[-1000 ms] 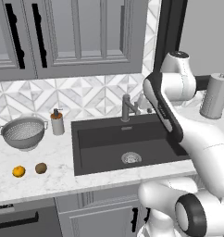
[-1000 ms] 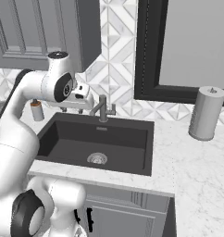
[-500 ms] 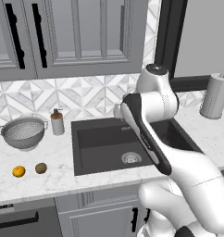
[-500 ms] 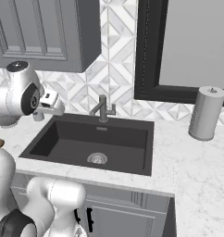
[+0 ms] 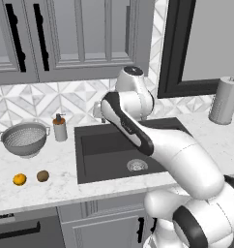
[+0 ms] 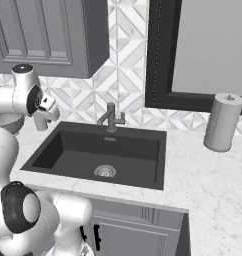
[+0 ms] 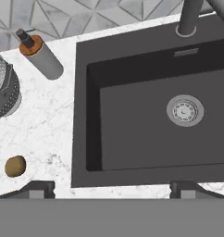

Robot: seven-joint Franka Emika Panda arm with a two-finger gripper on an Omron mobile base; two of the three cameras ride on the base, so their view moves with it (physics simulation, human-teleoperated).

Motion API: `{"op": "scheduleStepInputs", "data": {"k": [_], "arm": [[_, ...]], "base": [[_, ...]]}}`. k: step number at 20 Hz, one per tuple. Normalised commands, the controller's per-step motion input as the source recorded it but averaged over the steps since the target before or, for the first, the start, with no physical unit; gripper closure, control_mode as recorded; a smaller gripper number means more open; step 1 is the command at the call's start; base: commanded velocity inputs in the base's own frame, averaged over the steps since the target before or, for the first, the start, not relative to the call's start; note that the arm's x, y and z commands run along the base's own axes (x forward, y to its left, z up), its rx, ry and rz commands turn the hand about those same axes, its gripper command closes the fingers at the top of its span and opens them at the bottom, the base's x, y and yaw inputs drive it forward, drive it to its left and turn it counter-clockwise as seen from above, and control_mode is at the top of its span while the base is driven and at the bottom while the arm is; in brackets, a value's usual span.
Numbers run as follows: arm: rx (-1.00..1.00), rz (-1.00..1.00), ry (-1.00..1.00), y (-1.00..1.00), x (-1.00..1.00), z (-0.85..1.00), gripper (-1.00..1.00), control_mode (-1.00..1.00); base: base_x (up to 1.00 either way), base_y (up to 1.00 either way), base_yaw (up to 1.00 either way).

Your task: Put the colander in the sink, put the kiwi, tangerine in the colander, and turn on the sink faucet and pour water over the colander.

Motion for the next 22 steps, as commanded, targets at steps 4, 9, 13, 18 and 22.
{"op": "scheduleStepInputs", "data": {"k": [4, 9, 13, 18, 22], "arm": [[0.00, -0.06, 0.04, 0.99, 0.31, -0.10, -1.00, -1.00], [0.00, -0.05, 0.00, 0.78, 0.01, -0.27, -1.00, -1.00], [0.00, -0.01, 0.00, 0.50, 0.08, -0.53, -1.00, -1.00], [0.00, 0.00, 0.00, 0.52, 0.08, -0.54, -1.00, -1.00], [0.00, 0.00, 0.00, 0.54, 0.00, -0.19, -1.00, -1.00]], "base": [[0.00, 0.00, 0.00], [0.00, 0.00, 0.00], [0.00, 0.00, 0.00], [0.00, 0.00, 0.00], [0.00, 0.00, 0.00]]}}
